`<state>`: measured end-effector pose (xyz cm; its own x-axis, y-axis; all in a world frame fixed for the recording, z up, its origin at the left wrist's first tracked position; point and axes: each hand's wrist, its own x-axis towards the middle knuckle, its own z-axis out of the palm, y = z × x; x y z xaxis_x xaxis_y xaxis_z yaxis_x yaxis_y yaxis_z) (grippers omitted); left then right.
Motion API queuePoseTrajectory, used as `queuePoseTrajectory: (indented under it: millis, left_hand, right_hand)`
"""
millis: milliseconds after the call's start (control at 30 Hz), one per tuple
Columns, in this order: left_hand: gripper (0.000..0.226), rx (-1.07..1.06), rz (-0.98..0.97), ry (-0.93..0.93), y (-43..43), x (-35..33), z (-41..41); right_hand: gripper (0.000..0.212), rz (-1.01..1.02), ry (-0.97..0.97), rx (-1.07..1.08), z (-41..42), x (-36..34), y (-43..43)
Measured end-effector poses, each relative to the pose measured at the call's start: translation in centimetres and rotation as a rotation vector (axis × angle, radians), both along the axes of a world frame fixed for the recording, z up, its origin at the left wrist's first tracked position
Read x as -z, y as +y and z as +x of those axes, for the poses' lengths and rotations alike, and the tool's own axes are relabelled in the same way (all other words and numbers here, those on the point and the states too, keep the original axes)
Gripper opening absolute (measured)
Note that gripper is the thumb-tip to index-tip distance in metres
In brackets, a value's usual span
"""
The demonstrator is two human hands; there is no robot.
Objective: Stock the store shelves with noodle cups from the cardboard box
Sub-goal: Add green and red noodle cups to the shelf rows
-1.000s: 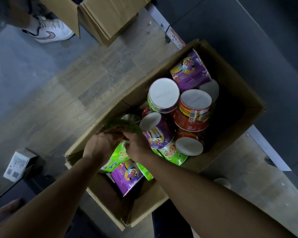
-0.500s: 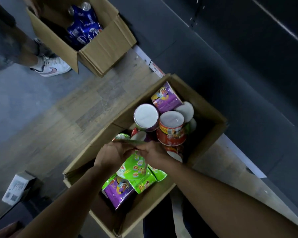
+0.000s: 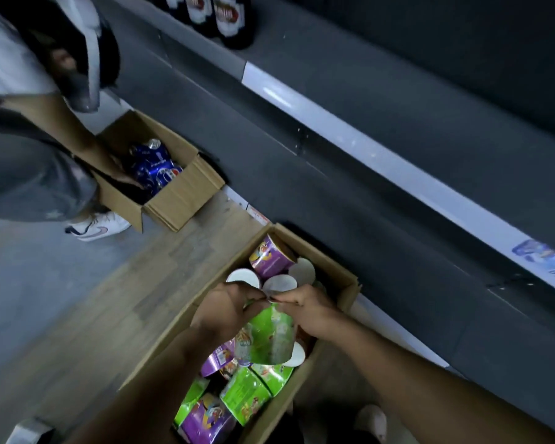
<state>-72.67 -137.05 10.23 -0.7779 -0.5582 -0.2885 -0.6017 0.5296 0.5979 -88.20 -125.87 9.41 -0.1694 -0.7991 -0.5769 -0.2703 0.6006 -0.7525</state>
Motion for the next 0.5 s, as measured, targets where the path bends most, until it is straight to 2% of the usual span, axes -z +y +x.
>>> queuePoseTrajectory:
  millis: [333, 500]
  left_hand:
    - [0.068, 0.205, -0.036, 0.052, 0.4, -11.1, -6.7]
    - [0.048, 0.249, -0.028, 0.079, 0.8, -16.2, -10.4]
  right_hand:
    - [0.025, -0.081, 0.126, 0.106, -6.1, -11.3, 2.3]
    - [0.023, -0.148, 0.158, 0.162, -9.3, -17.1, 3.6]
